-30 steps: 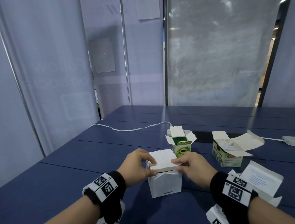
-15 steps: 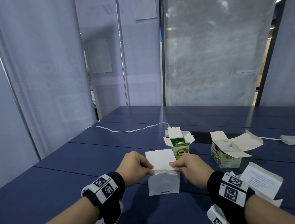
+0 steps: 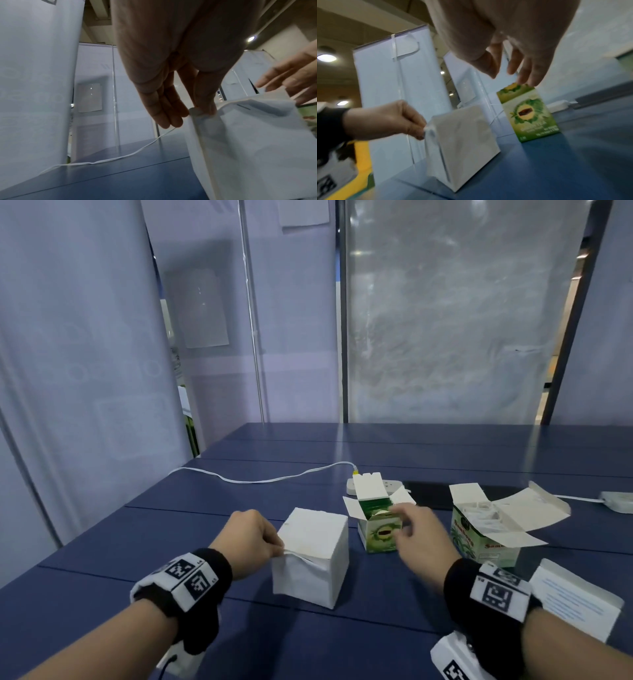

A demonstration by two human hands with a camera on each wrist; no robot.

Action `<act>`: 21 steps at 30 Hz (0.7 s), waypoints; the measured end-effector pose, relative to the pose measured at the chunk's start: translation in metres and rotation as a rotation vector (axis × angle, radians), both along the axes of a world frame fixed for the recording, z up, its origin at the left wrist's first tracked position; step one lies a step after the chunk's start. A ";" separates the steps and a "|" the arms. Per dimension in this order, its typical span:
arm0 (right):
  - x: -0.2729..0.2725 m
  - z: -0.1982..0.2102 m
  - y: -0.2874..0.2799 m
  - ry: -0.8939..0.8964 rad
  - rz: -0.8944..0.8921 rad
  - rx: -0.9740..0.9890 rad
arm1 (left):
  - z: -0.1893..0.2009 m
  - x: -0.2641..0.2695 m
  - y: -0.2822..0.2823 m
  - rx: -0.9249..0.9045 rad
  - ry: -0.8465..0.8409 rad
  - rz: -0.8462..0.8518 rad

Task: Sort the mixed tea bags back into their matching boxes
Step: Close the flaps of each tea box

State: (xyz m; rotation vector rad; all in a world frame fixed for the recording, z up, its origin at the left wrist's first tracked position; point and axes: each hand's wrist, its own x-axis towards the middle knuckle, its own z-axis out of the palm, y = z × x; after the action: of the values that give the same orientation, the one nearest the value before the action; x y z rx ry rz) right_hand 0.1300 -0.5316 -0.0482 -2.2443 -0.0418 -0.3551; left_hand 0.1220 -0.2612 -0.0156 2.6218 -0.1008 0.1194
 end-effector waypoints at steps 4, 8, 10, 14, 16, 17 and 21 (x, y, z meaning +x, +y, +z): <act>0.024 -0.014 -0.025 0.199 -0.187 0.319 | -0.003 0.023 0.013 -0.016 -0.014 0.090; 0.052 -0.022 -0.026 0.271 -0.150 0.454 | -0.009 0.041 0.015 -0.046 -0.025 0.150; 0.062 -0.022 -0.021 0.257 -0.096 0.481 | -0.011 0.047 0.013 -0.054 -0.031 0.165; 0.071 -0.024 -0.012 0.226 0.052 0.498 | -0.012 0.053 0.006 -0.066 -0.046 0.165; 0.072 -0.026 -0.011 0.217 0.051 0.444 | -0.013 0.054 0.001 -0.080 -0.054 0.169; 0.070 -0.027 -0.011 0.211 0.031 0.419 | -0.013 0.055 -0.002 -0.085 -0.056 0.165; 0.061 -0.033 -0.015 0.235 -0.026 0.375 | -0.013 0.051 -0.015 -0.088 -0.050 0.119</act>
State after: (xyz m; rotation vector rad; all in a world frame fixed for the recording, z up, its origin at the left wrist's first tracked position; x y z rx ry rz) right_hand 0.1906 -0.5465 -0.0808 -1.9004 0.1658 -0.0994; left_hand 0.1733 -0.2759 -0.0286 2.5367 0.0420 0.2259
